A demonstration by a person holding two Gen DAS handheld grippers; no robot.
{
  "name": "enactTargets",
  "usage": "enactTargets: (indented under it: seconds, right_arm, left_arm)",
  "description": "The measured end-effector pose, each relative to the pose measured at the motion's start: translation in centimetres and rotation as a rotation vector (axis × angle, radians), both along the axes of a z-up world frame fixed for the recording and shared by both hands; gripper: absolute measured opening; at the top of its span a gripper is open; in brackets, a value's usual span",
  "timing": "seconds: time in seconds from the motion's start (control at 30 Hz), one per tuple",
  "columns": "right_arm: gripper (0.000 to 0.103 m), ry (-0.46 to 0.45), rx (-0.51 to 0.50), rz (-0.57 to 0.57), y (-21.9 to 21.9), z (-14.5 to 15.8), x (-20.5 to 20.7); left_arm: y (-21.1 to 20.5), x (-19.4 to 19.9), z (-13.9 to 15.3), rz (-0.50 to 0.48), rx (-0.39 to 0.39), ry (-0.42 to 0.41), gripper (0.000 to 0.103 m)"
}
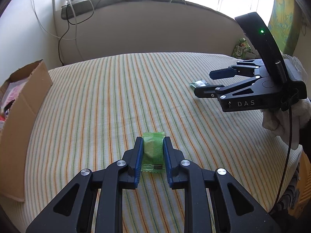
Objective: Organize snacks
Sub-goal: 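Close the left gripper on the green packet while the right grasps the mint packet, then carry the green packet and mint packet into the box and release both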
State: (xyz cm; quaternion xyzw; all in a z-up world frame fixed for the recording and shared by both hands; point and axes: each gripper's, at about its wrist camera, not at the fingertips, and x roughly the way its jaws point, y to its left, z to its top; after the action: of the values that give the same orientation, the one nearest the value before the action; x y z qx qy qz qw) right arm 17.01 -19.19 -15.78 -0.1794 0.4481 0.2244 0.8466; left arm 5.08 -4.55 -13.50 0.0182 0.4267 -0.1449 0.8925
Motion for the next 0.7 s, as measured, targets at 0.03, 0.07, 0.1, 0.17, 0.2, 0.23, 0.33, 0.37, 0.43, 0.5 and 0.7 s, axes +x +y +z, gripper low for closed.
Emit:
enactTargets:
  seconds: [0.03,0.07,0.1,0.17,0.2,0.23,0.33,0.37,0.43,0.5,0.7]
  right_arm:
    - [0.070,-0.006,-0.006,-0.004,0.0,-0.1,0.1]
    - [0.070,0.013,-0.003,0.001,0.0,-0.3,0.3]
    - [0.069,0.037,0.006,0.005,0.0,-0.6,0.6]
    - [0.060,0.055,0.052,0.008,-0.3,-0.8,1.0]
    - [0.047,0.057,0.066,0.000,-0.4,-0.7,1.1]
    - [0.038,0.052,0.069,-0.012,-0.5,-0.6,1.2]
    - [0.037,0.056,0.076,-0.013,-0.7,-0.5,1.2]
    - [0.037,0.055,0.075,-0.014,-0.7,-0.5,1.1]
    - [0.036,0.058,0.079,-0.014,-0.7,-0.4,1.0]
    - [0.036,0.057,0.087,-0.022,-1.0,-0.3,0.9]
    - [0.036,0.035,0.138,-0.008,-0.4,1.5,-0.3]
  left_arm:
    - [0.0,0.0,-0.1,-0.001,0.000,0.001,0.019]
    - [0.0,0.1,-0.2,0.001,0.001,0.002,0.019]
    - [0.0,0.2,-0.3,0.001,0.001,0.004,0.019]
    - [-0.1,0.0,-0.4,0.004,-0.003,0.005,0.019]
    - [0.0,0.0,-0.4,0.008,-0.005,0.007,0.019]
    - [0.0,-0.1,-0.4,0.010,-0.007,0.007,0.019]
    - [0.2,-0.2,-0.2,0.017,-0.008,0.003,0.019]
    - [0.3,-0.3,-0.1,0.021,-0.008,0.001,0.019]
    - [0.5,-0.5,0.1,0.030,-0.011,-0.004,0.019]
    - [0.7,-0.9,0.4,0.040,-0.010,-0.012,0.019]
    - [3.3,-1.2,1.9,0.084,-0.014,-0.048,0.019]
